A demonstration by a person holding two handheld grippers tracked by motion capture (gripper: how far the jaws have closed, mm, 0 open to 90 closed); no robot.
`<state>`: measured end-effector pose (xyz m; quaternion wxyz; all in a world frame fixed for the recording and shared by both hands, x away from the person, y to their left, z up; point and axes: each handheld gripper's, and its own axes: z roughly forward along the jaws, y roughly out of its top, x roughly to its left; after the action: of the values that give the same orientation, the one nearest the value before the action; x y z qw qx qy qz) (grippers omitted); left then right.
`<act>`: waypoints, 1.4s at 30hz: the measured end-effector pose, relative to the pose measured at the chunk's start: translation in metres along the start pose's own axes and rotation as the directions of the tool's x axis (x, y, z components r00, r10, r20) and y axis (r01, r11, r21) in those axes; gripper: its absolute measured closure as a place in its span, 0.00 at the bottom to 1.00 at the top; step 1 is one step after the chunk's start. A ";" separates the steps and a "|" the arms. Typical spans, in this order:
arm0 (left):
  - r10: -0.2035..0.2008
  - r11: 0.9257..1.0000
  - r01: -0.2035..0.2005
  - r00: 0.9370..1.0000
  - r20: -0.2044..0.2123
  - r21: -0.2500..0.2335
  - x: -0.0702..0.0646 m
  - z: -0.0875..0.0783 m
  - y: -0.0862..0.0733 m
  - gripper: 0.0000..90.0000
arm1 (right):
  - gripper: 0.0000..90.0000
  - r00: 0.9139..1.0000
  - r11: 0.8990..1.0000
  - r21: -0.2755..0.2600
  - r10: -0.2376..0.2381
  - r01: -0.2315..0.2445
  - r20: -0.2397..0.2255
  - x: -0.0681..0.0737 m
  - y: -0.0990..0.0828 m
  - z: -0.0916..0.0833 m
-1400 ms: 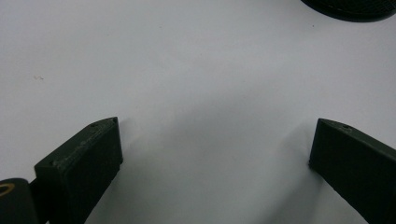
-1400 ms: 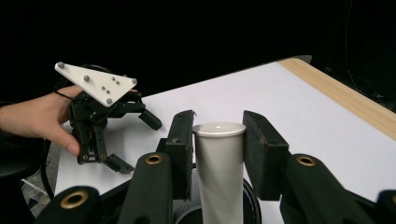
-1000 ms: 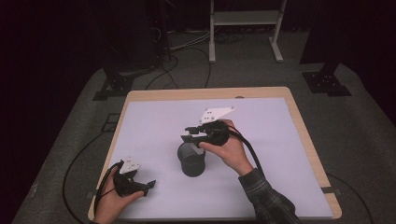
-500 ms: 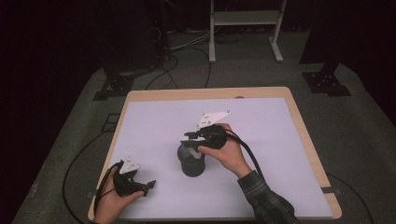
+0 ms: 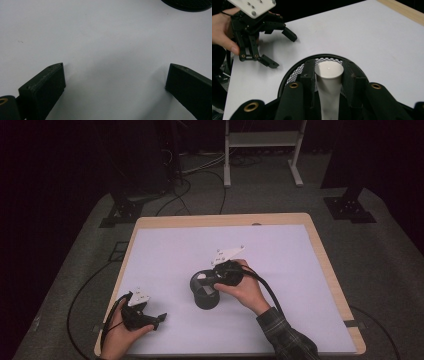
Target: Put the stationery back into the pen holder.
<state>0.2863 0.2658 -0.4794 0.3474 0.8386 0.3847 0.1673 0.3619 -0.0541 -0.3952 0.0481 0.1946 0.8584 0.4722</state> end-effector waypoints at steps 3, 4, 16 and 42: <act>0.003 1.000 -0.003 1.000 -0.001 0.000 0.000 0.000 0.000 0.02 | 0.71 1.000 1.000 0.010 0.003 -0.003 0.000 0.000 -0.003 0.002; 0.003 1.000 -0.003 1.000 -0.001 0.000 0.000 0.000 0.000 0.02 | 0.71 1.000 1.000 0.015 0.003 -0.003 0.001 0.000 -0.004 0.003; 0.004 1.000 -0.004 1.000 -0.001 0.000 0.000 0.000 0.000 0.02 | 0.69 1.000 1.000 0.027 -0.009 0.009 0.000 0.002 -0.006 0.005; 0.000 1.000 0.000 1.000 0.001 0.002 0.000 0.000 0.000 0.02 | 0.40 0.998 1.000 0.014 -0.002 0.001 0.065 -0.004 -0.028 -0.052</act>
<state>0.2865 0.2659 -0.4793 0.3469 0.8392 0.3844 0.1664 0.3436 -0.1107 -0.3905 0.0750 0.2092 0.8598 0.4597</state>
